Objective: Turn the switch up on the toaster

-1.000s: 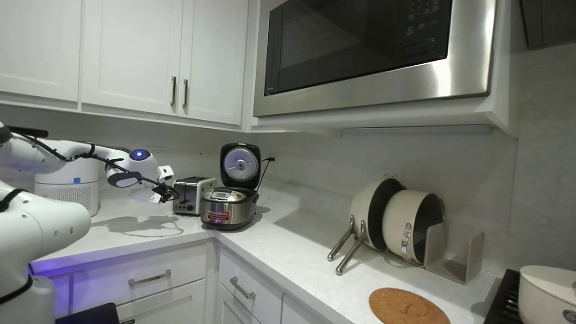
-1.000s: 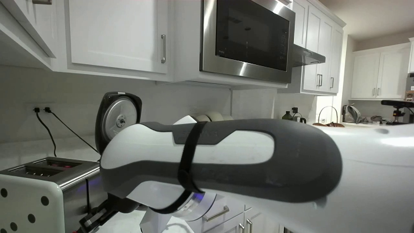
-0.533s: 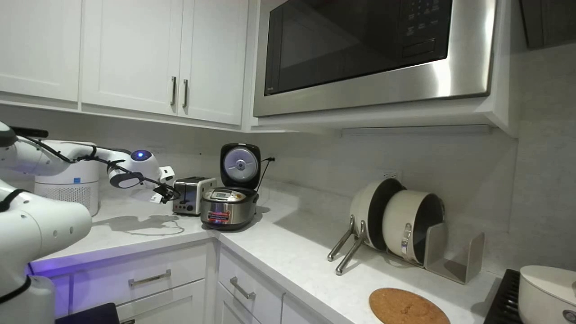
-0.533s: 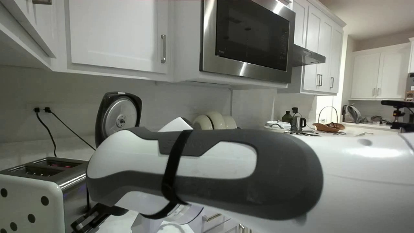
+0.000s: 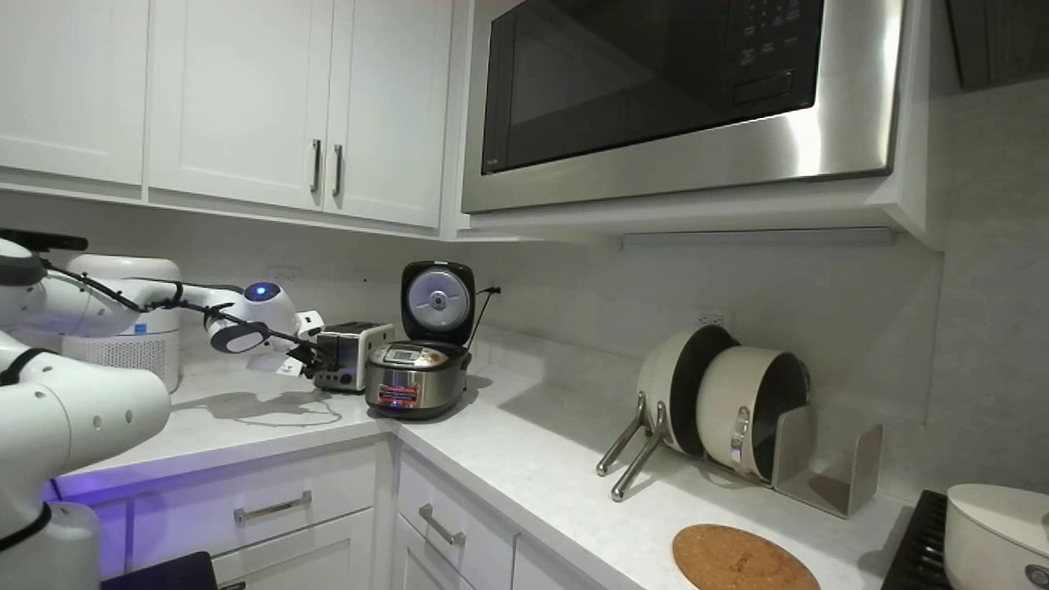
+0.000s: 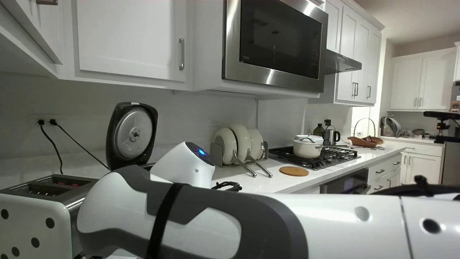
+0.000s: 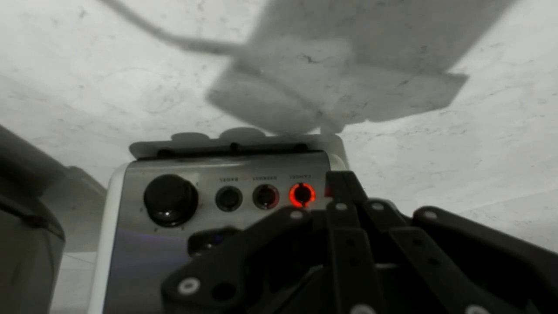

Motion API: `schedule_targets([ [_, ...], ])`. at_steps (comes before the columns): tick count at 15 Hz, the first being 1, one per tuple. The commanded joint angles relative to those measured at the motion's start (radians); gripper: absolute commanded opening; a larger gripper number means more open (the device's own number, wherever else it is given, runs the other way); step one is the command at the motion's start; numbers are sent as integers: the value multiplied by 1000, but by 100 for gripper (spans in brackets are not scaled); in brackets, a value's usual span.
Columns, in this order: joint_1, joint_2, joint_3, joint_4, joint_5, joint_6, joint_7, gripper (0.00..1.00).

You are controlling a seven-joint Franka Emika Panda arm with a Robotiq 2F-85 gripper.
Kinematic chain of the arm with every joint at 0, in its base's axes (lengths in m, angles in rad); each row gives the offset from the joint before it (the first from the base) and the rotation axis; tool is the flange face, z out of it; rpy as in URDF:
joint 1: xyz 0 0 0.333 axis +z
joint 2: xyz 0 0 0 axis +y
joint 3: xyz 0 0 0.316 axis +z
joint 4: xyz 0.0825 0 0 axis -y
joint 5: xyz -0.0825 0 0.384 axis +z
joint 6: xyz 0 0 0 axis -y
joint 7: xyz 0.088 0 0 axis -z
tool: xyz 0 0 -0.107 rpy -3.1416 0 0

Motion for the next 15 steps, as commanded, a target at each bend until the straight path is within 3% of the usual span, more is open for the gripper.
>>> schedule_targets([
  [1, -58, -55, -7, 57, -17, -3, 64, 0],
  [5, -99, -84, -7, 89, -19, -13, 96, 0],
  [15, -89, -70, -5, 90, -70, -38, 175, 0],
])
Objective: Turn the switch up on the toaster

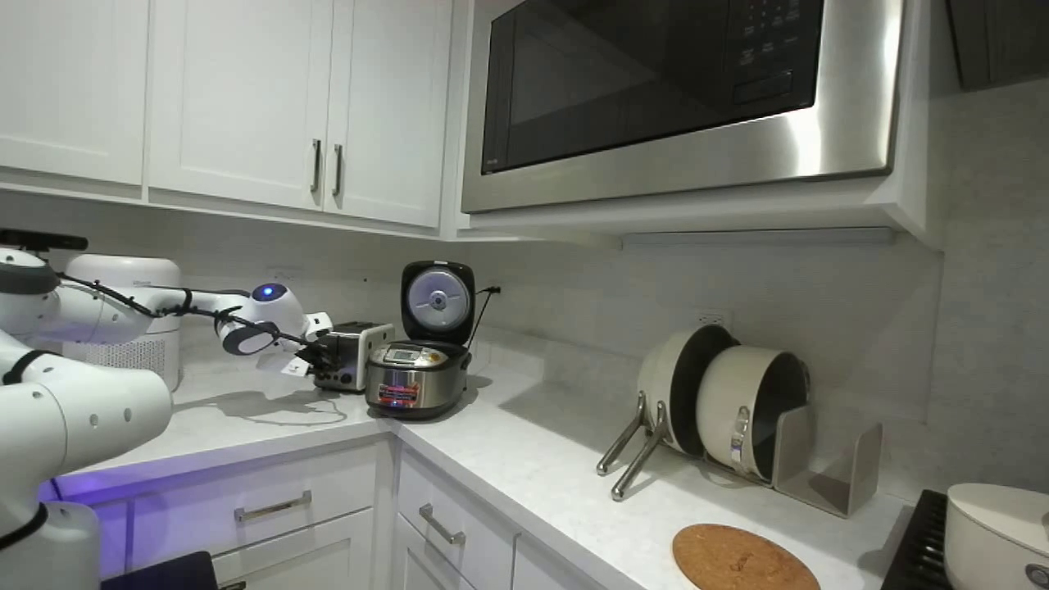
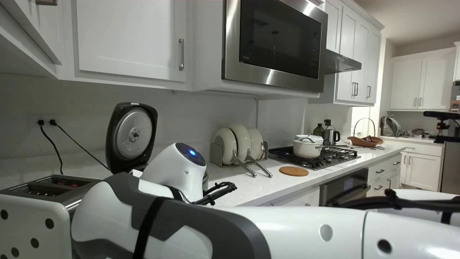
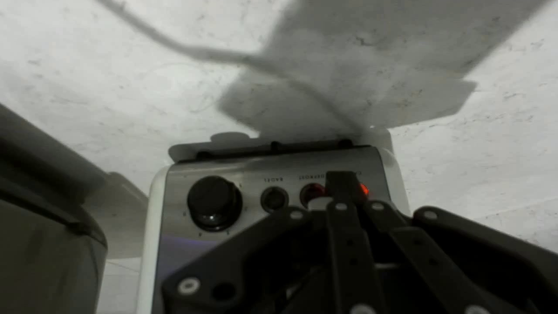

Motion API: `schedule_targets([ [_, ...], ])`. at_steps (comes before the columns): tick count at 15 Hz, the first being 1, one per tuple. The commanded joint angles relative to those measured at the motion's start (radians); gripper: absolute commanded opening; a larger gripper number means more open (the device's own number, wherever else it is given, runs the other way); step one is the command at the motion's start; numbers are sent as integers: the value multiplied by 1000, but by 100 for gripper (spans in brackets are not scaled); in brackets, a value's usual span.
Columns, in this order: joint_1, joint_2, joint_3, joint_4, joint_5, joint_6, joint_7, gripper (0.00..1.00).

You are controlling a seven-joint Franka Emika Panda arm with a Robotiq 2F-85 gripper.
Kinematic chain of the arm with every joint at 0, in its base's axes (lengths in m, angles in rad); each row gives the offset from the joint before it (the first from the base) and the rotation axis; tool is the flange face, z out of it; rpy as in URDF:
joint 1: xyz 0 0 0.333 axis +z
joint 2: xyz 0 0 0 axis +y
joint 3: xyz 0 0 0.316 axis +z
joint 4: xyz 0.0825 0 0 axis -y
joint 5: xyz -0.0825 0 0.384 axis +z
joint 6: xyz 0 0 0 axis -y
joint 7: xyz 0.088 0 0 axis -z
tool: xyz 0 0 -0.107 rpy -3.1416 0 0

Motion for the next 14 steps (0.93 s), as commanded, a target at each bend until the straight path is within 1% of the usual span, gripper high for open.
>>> schedule_targets([
  [1, -25, -11, -4, 35, -37, -40, 64, 0],
  [8, -22, 6, -7, 37, -56, -61, 84, 0],
  [14, -19, 7, -10, 45, -49, -122, 86, 0],
])
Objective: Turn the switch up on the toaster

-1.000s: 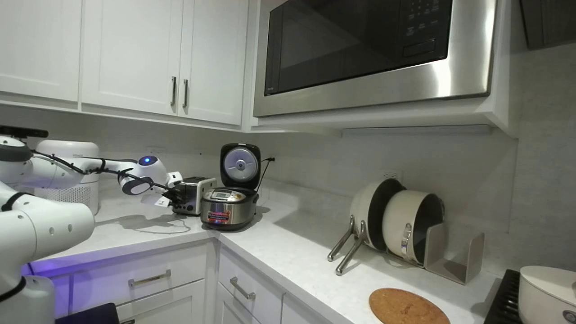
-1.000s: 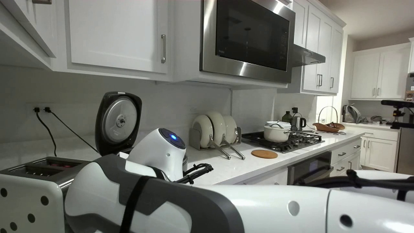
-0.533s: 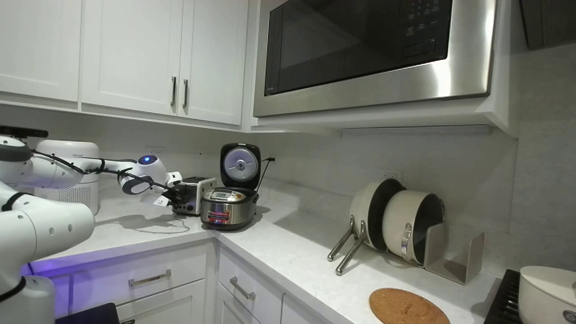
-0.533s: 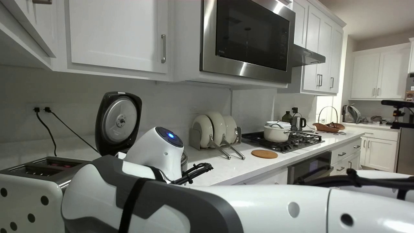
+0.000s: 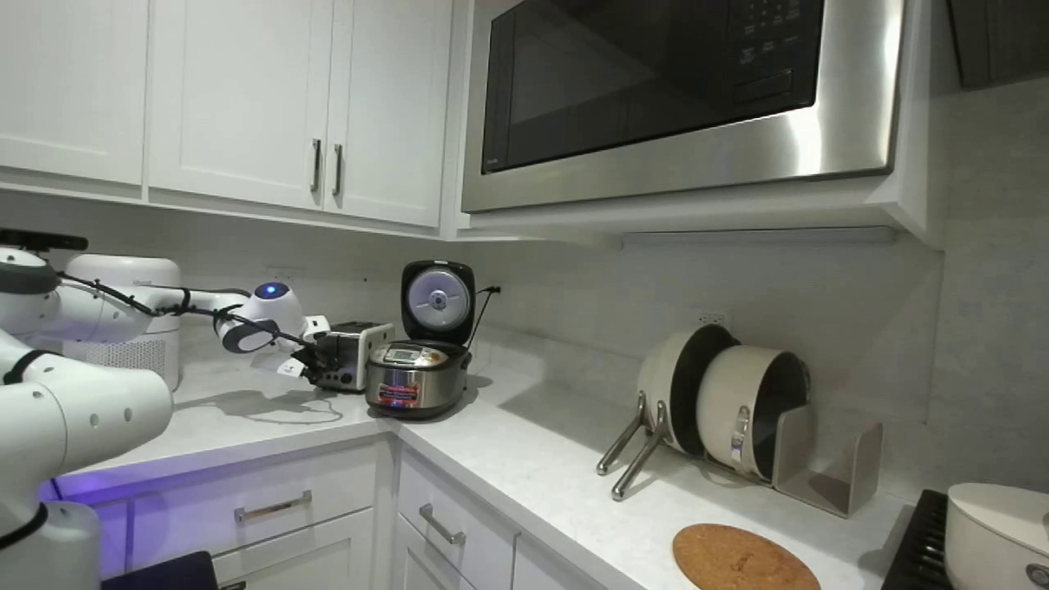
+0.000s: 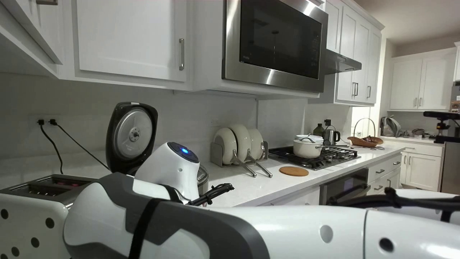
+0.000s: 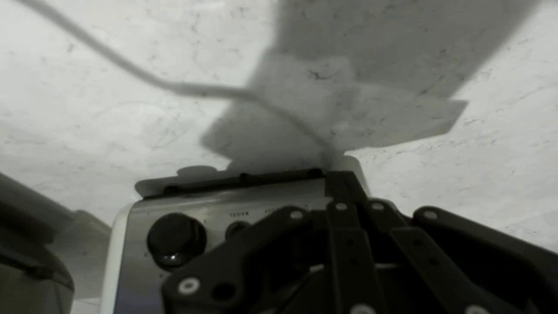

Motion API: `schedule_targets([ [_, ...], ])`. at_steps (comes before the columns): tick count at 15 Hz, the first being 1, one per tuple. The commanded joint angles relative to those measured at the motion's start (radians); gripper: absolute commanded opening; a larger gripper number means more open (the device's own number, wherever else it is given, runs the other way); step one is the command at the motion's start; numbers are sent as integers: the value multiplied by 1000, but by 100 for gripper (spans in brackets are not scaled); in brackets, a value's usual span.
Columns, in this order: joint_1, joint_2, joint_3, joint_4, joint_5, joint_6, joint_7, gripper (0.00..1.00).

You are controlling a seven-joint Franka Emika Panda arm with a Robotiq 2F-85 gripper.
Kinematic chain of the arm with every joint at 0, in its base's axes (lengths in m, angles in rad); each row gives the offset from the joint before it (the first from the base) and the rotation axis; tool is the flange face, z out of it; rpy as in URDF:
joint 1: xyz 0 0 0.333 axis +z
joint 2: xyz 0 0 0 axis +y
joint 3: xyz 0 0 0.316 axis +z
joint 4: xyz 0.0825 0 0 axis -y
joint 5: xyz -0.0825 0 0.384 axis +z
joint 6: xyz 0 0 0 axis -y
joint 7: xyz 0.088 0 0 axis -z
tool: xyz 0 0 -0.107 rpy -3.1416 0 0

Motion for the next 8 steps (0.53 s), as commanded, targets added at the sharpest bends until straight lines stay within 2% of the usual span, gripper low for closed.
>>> schedule_targets([
  [1, -17, 3, -8, 29, -9, -31, 29, 0],
  [8, -29, -7, -27, 36, -12, -12, 31, 0],
])
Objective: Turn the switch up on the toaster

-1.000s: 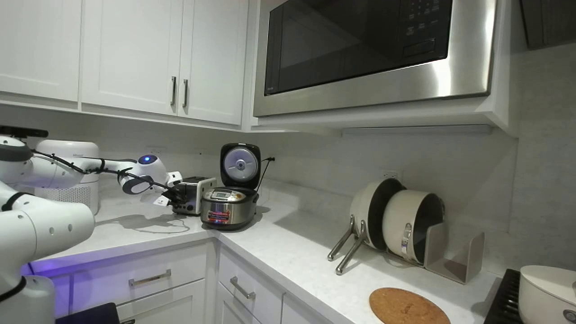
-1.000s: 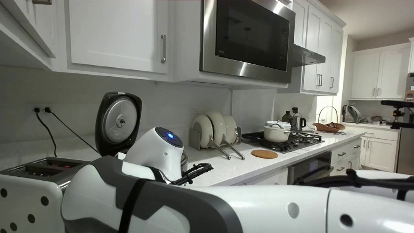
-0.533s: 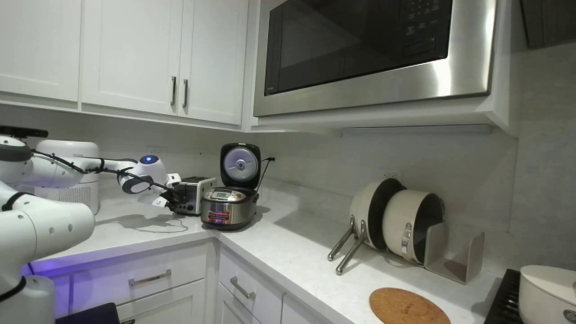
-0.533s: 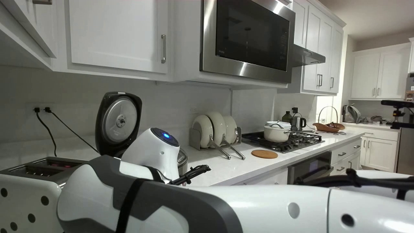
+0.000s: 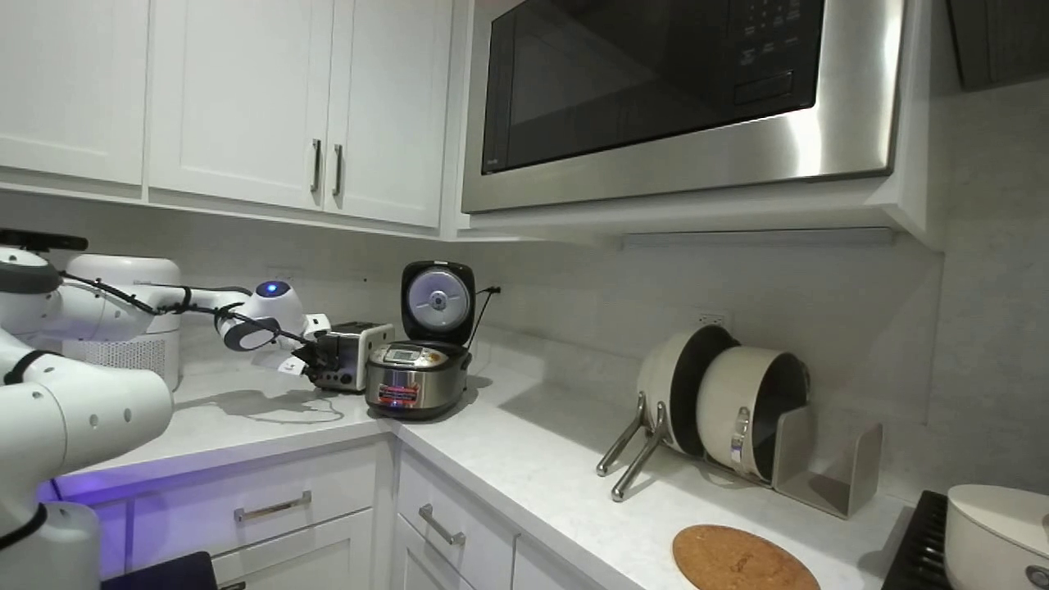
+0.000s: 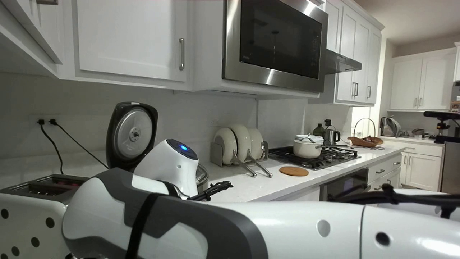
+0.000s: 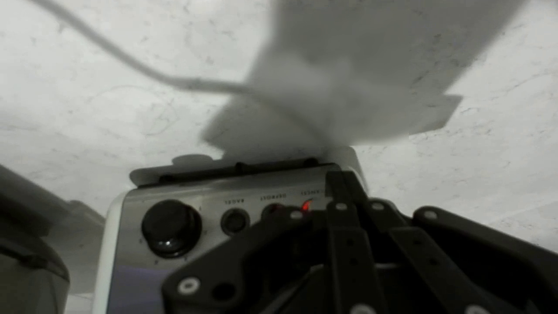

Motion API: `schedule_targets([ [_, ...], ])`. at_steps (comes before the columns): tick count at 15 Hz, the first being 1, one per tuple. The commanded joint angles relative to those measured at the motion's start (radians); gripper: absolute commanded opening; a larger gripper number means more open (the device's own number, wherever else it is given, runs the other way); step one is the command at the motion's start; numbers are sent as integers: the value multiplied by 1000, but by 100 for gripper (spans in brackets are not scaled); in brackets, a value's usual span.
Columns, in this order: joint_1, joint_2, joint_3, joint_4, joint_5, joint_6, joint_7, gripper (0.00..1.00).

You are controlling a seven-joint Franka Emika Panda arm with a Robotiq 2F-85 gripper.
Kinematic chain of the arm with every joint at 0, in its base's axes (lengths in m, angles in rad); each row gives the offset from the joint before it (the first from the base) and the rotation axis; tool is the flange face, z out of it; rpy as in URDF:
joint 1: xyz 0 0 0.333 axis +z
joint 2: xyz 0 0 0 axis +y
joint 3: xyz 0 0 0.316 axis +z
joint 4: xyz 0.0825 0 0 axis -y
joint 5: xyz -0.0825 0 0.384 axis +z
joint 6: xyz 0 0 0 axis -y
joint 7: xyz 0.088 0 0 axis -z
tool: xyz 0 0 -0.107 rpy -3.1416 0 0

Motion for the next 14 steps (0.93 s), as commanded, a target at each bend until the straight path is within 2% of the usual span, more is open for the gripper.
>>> schedule_targets([
  [1, -25, -7, -21, 23, -12, -6, 32, 0],
  [9, -20, -6, -21, 19, -26, -15, 42, 0],
  [14, -12, 10, -40, -10, -140, -45, 103, 0],
])
